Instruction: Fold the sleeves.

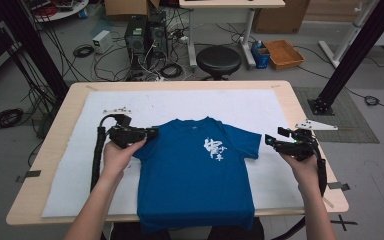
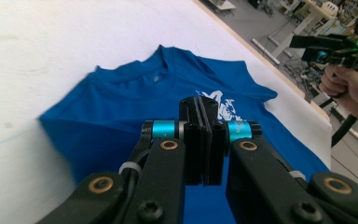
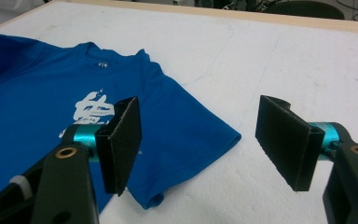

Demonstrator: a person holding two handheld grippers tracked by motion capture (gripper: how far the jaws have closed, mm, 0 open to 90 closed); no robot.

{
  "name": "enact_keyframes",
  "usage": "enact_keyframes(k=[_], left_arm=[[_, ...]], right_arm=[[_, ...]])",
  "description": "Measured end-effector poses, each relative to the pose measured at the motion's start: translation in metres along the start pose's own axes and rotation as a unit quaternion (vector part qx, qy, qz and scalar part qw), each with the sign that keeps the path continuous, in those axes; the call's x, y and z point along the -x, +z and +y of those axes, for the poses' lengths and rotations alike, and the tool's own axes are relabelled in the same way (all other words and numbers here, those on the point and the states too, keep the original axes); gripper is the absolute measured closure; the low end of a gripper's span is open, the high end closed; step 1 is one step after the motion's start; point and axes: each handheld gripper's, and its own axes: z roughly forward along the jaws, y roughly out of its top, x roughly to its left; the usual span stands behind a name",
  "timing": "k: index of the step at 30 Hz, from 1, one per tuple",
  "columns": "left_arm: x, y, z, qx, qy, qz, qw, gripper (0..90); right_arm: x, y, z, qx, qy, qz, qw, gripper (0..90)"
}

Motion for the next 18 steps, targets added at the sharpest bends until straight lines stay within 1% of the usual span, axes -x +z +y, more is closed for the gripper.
enact_keyframes(k=[2, 3, 4, 5, 6, 7, 8, 9, 10, 11, 13, 14, 15, 16, 17, 18], left_arm=[[0.003, 0.012, -0.001, -0.007, -0.003, 0.0, 1.0, 88.8], [0.003, 0.012, -0.001, -0.007, -0.003, 0.0, 1.0, 88.8], [0.007, 0.024, -0.002, -0.014, -0.004, 0.001, 0.9999, 88.8], [0.007, 0.024, -0.002, -0.014, -0.004, 0.001, 0.9999, 88.8], [0.01, 0.03, -0.003, -0.016, -0.007, 0.002, 0.9998, 88.8], [0.014, 0.042, -0.005, -0.023, -0.007, 0.003, 0.9997, 88.8], [0.014, 0.042, -0.005, -0.023, -0.007, 0.003, 0.9997, 88.8], [0.016, 0.05, -0.007, -0.024, -0.005, 0.002, 0.9997, 88.8], [0.016, 0.05, -0.007, -0.024, -0.005, 0.002, 0.9997, 88.8], [0.018, 0.059, -0.009, -0.024, 0.001, 0.001, 0.9997, 88.7], [0.018, 0.061, -0.01, -0.022, 0.003, -0.002, 0.9998, 88.6], [0.018, 0.063, -0.011, -0.017, 0.013, 0.0, 0.9998, 88.6], [0.018, 0.063, -0.011, -0.017, 0.013, 0.0, 0.9998, 88.4], [0.018, 0.061, -0.011, -0.005, 0.02, 0.004, 0.9998, 86.6], [0.018, 0.059, -0.01, 0.001, 0.019, 0.007, 0.9998, 79.8], [0.018, 0.059, -0.01, 0.001, 0.019, 0.007, 0.9998, 76.5]], right_arm=[[0.0, 0.0, 0.0, 0.0, 0.0, 0.0, 1.0, 31.5], [0.0, 0.0, 0.0, -0.001, -0.001, 0.0, 1.0, 31.5], [0.0, 0.0, 0.0, -0.002, -0.001, 0.001, 1.0, 31.5], [0.0, 0.001, 0.0, -0.002, -0.001, 0.0, 1.0, 31.5], [0.0, 0.001, 0.0, -0.002, -0.001, 0.0, 1.0, 31.5], [0.0, 0.001, 0.0, -0.002, 0.0, 0.001, 1.0, 31.5], [0.0, 0.002, 0.0, -0.002, -0.002, 0.002, 1.0, 31.5], [0.0, 0.002, -0.001, -0.003, -0.001, 0.002, 1.0, 31.5], [-0.001, 0.002, -0.001, -0.004, -0.002, 0.001, 1.0, 31.5], [-0.001, 0.002, -0.001, -0.005, -0.001, 0.001, 1.0, 31.5], [-0.001, 0.003, -0.001, -0.006, -0.003, 0.001, 1.0, 31.5], [-0.001, 0.003, -0.001, -0.006, -0.003, 0.002, 1.0, 31.5], [-0.002, 0.003, -0.001, -0.007, -0.003, 0.001, 1.0, 31.5], [-0.002, 0.003, -0.001, -0.007, -0.004, 0.002, 1.0, 31.5], [-0.002, 0.004, -0.001, -0.007, -0.003, 0.002, 1.0, 31.5], [-0.002, 0.004, -0.001, -0.007, -0.003, 0.002, 1.0, 31.5]])
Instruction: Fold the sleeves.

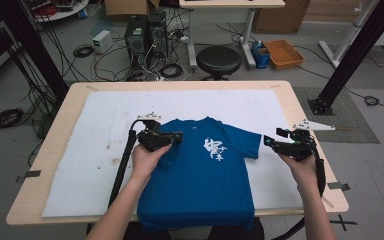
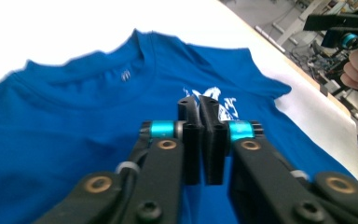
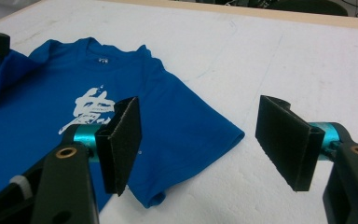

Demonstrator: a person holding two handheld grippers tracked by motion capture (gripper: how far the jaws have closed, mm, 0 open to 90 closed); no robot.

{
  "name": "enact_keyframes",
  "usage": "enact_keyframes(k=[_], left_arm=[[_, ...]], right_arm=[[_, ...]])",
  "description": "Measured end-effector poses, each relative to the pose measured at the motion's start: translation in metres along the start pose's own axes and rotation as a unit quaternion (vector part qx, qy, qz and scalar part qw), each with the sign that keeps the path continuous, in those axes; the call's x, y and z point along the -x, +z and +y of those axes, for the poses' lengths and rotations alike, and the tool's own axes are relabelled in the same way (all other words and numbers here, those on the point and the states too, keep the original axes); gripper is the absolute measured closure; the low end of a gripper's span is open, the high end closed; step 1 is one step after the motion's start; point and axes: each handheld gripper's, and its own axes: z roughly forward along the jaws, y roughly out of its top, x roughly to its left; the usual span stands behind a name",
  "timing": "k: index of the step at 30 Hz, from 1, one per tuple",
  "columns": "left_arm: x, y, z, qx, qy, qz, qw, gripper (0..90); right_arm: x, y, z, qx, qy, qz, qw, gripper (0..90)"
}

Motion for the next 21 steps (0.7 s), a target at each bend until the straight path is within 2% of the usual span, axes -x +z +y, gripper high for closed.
enact_keyframes(k=[3, 6, 8, 10, 12, 14, 15, 17, 18, 20, 21], left_arm=[[-0.005, -0.011, 0.001, 0.019, 0.005, 0.003, 0.9998, 66.5], [-0.008, -0.019, 0.0, 0.031, 0.004, 0.008, 0.9995, 61.1], [-0.009, -0.028, -0.001, 0.037, 0.005, 0.017, 0.9992, 57.1], [-0.011, -0.038, -0.004, 0.042, 0.013, 0.031, 0.9985, 49.2], [-0.014, -0.052, -0.008, 0.046, 0.021, 0.04, 0.9979, 48.6], [-0.017, -0.074, -0.014, 0.056, 0.047, 0.064, 0.9953, 47.7], [-0.017, -0.074, -0.014, 0.056, 0.047, 0.064, 0.9953, 47.5], [-0.019, -0.089, -0.018, 0.066, 0.057, 0.073, 0.9935, 47.2], [-0.021, -0.095, -0.019, 0.068, 0.062, 0.077, 0.9927, 47.1], [-0.025, -0.109, -0.023, 0.076, 0.066, 0.088, 0.991, 46.2], [-0.025, -0.109, -0.023, 0.076, 0.066, 0.088, 0.991, 46.2]], right_arm=[[0.001, 0.003, -0.001, -0.003, 0.012, -0.008, 0.9999, 31.6], [0.001, 0.006, -0.002, -0.005, 0.026, -0.021, 0.9994, 32.6], [0.003, 0.008, -0.003, -0.009, 0.037, -0.034, 0.9987, 34.1], [0.006, 0.011, -0.005, -0.012, 0.048, -0.047, 0.9977, 38.3], [0.009, 0.014, -0.006, -0.02, 0.054, -0.052, 0.997, 44.4], [0.013, 0.018, -0.007, -0.029, 0.064, -0.059, 0.9958, 46.6], [0.015, 0.021, -0.007, -0.034, 0.068, -0.059, 0.9953, 48.1], [0.016, 0.023, -0.007, -0.038, 0.069, -0.06, 0.9951, 49.5], [0.019, 0.03, -0.006, -0.05, 0.07, -0.067, 0.9941, 51.0], [0.02, 0.035, -0.005, -0.057, 0.07, -0.073, 0.9933, 53.1], [0.02, 0.035, -0.005, -0.057, 0.07, -0.073, 0.9933, 53.1]])
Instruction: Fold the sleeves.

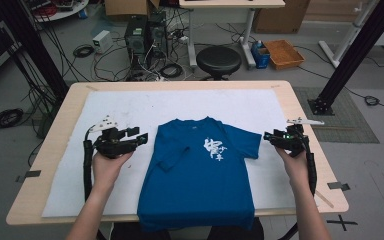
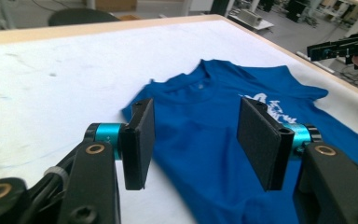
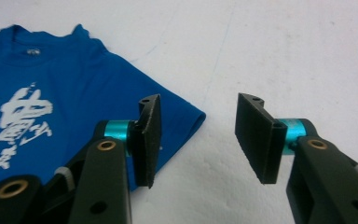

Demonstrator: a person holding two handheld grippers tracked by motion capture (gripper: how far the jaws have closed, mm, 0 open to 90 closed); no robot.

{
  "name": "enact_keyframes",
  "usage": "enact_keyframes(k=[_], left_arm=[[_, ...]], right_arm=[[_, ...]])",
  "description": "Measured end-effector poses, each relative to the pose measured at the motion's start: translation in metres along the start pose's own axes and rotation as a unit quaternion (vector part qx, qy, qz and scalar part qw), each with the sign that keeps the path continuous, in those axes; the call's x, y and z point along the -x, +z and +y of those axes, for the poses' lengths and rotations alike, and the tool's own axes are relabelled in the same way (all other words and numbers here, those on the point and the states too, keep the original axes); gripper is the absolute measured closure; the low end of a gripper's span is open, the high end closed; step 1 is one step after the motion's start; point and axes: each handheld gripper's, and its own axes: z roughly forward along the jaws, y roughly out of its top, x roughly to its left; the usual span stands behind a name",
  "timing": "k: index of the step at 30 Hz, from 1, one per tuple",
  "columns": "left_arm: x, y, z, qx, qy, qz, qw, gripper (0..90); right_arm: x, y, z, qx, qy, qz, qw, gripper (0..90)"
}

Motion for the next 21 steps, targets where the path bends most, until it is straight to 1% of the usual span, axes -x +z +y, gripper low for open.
enact_keyframes(k=[1, 3, 4, 7, 9, 13, 14, 15, 16, 21], left_arm=[[-0.003, -0.004, -0.001, 0.003, -0.002, 0.0, 1.0, 46.2], [-0.007, -0.008, -0.001, 0.005, 0.0, 0.0, 1.0, 46.2], [-0.007, -0.008, -0.001, 0.005, 0.0, 0.0, 1.0, 45.9], [-0.01, -0.009, -0.003, -0.002, 0.011, 0.003, 0.9999, 45.1], [-0.013, -0.009, -0.004, 0.0, 0.014, 0.003, 0.9999, 44.9], [-0.016, -0.009, -0.005, -0.003, 0.019, 0.009, 0.9998, 43.7], [-0.017, -0.01, -0.005, -0.005, 0.02, 0.011, 0.9997, 43.0], [-0.019, -0.01, -0.006, -0.006, 0.017, 0.011, 0.9998, 43.0], [-0.02, -0.01, -0.006, -0.005, 0.015, 0.011, 0.9998, 43.0], [-0.022, -0.012, -0.007, -0.004, 0.009, 0.011, 0.9999, 43.0]], right_arm=[[0.0, 0.007, 0.002, -0.008, 0.0, -0.007, 0.9999, 53.9], [0.0, 0.012, 0.002, -0.009, 0.0, -0.009, 0.9999, 54.7], [0.0, 0.014, 0.002, -0.009, 0.002, -0.011, 0.9999, 55.0], [0.0, 0.022, 0.004, -0.013, 0.0, -0.016, 0.9998, 56.5], [0.0, 0.027, 0.006, -0.014, 0.001, -0.017, 0.9998, 57.2], [0.001, 0.032, 0.007, -0.014, 0.003, -0.021, 0.9997, 58.1], [0.003, 0.037, 0.005, -0.025, 0.007, -0.023, 0.9994, 58.1], [0.003, 0.037, 0.005, -0.025, 0.007, -0.023, 0.9994, 58.1], [0.004, 0.041, 0.004, -0.031, 0.011, -0.024, 0.9992, 58.1], [0.005, 0.044, 0.004, -0.029, 0.012, -0.024, 0.9992, 58.8]])
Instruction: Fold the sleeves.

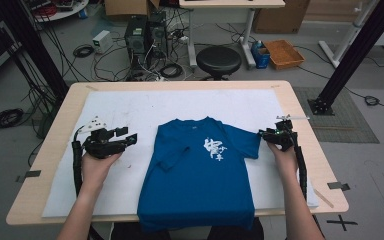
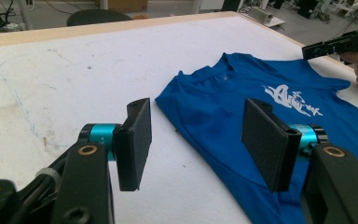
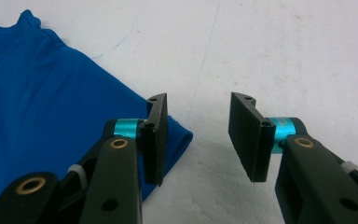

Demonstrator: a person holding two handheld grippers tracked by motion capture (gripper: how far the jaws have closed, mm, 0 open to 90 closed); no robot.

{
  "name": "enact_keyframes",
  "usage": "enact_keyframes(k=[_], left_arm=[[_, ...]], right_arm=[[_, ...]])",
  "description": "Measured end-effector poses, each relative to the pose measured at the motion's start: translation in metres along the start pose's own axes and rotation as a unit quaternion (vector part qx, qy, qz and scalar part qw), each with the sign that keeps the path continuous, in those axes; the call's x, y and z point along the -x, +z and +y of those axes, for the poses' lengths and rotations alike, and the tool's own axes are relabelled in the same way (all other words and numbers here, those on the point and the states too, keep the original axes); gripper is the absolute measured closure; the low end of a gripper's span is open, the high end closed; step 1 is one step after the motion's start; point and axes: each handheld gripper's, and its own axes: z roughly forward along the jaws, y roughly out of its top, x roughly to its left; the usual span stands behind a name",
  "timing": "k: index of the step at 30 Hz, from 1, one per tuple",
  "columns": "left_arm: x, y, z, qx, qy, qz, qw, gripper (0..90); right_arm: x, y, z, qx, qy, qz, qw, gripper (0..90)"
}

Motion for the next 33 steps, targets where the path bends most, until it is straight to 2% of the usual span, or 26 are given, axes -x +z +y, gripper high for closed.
enact_keyframes(k=[3, 9, 11, 13, 17, 23, 29, 31, 32, 33], left_arm=[[0.0, 0.002, 0.0, -0.002, 0.001, -0.004, 1.0, 43.0], [0.003, 0.006, -0.001, -0.013, 0.001, -0.009, 0.9999, 43.0], [0.003, 0.006, -0.001, -0.013, 0.0, -0.011, 0.9999, 43.0], [0.002, 0.006, -0.002, -0.012, -0.002, -0.011, 0.9999, 42.9], [0.002, 0.007, -0.002, -0.014, -0.005, -0.013, 0.9998, 42.9], [0.002, 0.009, -0.003, -0.018, -0.003, -0.015, 0.9997, 42.9], [0.003, 0.01, -0.003, -0.017, -0.004, -0.016, 0.9997, 42.9], [0.003, 0.01, -0.003, -0.018, -0.004, -0.016, 0.9997, 42.9], [0.003, 0.01, -0.003, -0.018, -0.005, -0.016, 0.9997, 42.9], [0.002, 0.01, -0.003, -0.019, -0.007, -0.018, 0.9996, 42.9]], right_arm=[[0.0, 0.001, 0.0, -0.001, -0.004, 0.002, 1.0, 59.3], [-0.002, 0.006, -0.001, -0.007, -0.01, 0.004, 0.9999, 66.3], [-0.003, 0.007, -0.001, -0.009, -0.013, 0.006, 0.9998, 76.1], [-0.003, 0.007, -0.001, -0.007, -0.017, 0.012, 0.9998, 82.0], [-0.006, 0.003, 0.0, -0.007, -0.03, 0.011, 0.9995, 89.1], [-0.013, -0.005, 0.002, 0.008, -0.047, 0.016, 0.9987, 89.5], [-0.022, -0.014, 0.003, 0.02, -0.05, 0.03, 0.9981, 89.5], [-0.031, -0.02, 0.005, 0.028, -0.055, 0.039, 0.9973, 89.5], [-0.031, -0.02, 0.005, 0.028, -0.055, 0.039, 0.9973, 89.5], [-0.039, -0.023, 0.006, 0.031, -0.059, 0.047, 0.9967, 89.4]])
